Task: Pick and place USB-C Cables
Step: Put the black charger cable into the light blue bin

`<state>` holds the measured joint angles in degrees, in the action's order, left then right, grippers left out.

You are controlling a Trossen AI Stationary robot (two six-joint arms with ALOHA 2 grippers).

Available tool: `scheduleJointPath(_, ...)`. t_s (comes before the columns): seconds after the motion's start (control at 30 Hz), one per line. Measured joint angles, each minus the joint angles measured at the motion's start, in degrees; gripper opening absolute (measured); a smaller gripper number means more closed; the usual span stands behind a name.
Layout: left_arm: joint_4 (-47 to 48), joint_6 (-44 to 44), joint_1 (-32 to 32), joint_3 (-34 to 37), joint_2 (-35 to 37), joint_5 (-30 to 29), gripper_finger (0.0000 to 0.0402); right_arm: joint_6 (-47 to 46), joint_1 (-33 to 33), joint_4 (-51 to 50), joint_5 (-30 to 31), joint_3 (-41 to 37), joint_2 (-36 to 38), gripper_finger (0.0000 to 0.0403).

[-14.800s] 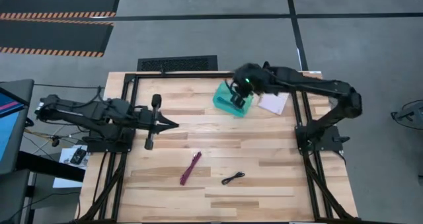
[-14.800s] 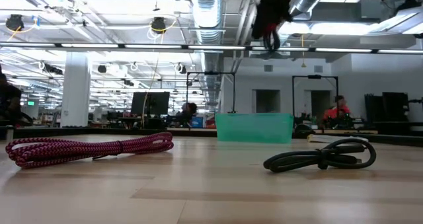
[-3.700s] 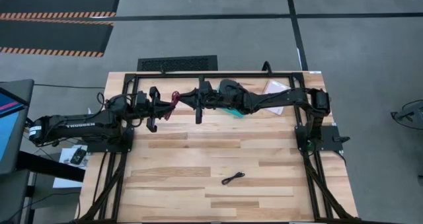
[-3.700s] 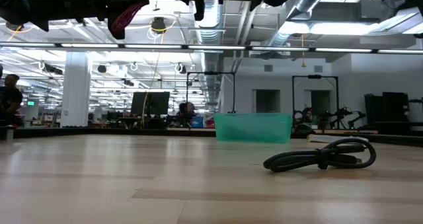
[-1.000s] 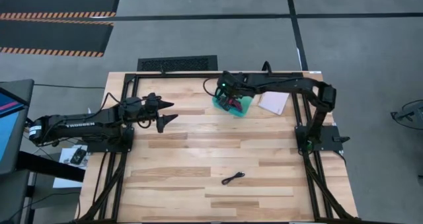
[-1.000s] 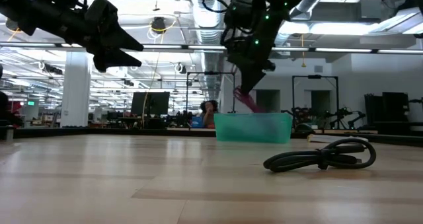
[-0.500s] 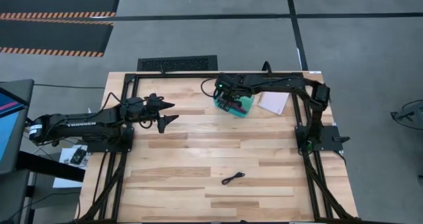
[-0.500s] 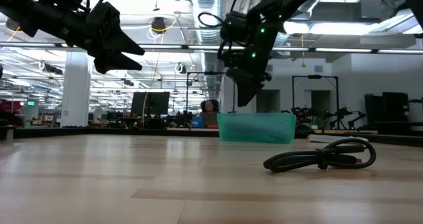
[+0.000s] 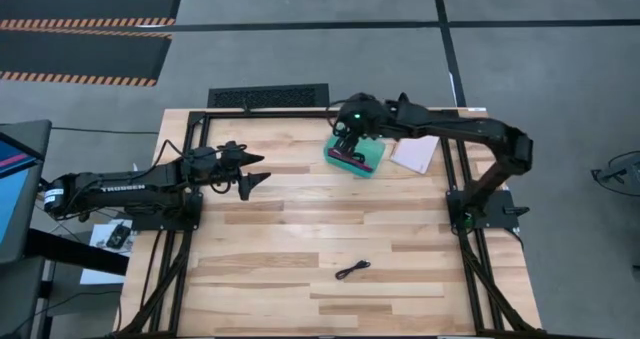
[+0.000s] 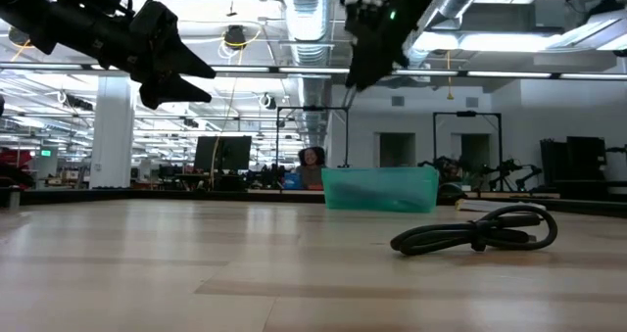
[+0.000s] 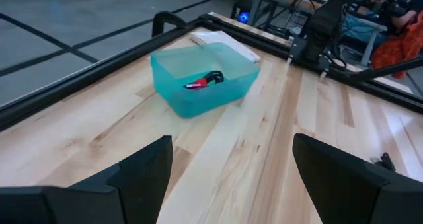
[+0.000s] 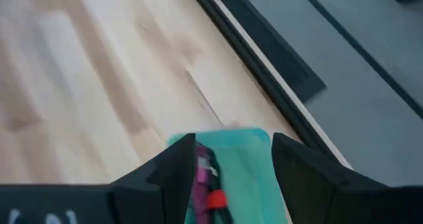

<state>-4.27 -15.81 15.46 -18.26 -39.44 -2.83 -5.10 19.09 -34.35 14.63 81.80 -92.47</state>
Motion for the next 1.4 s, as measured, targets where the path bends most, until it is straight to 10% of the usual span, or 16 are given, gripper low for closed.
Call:
scheduleJointPath(0.63,-1.5,-0.1,0.0,0.0,0.0,5.6,0.03,1.0,-10.3,0.9,-5.6,0.0,18.4,0.0219)
scheduleJointPath(1.4,-3.2,-2.8,-7.6,0.0,-0.1,5.1,0.03,-14.9,-30.2,-8.4,2.1,0.0,20.0,0.0219)
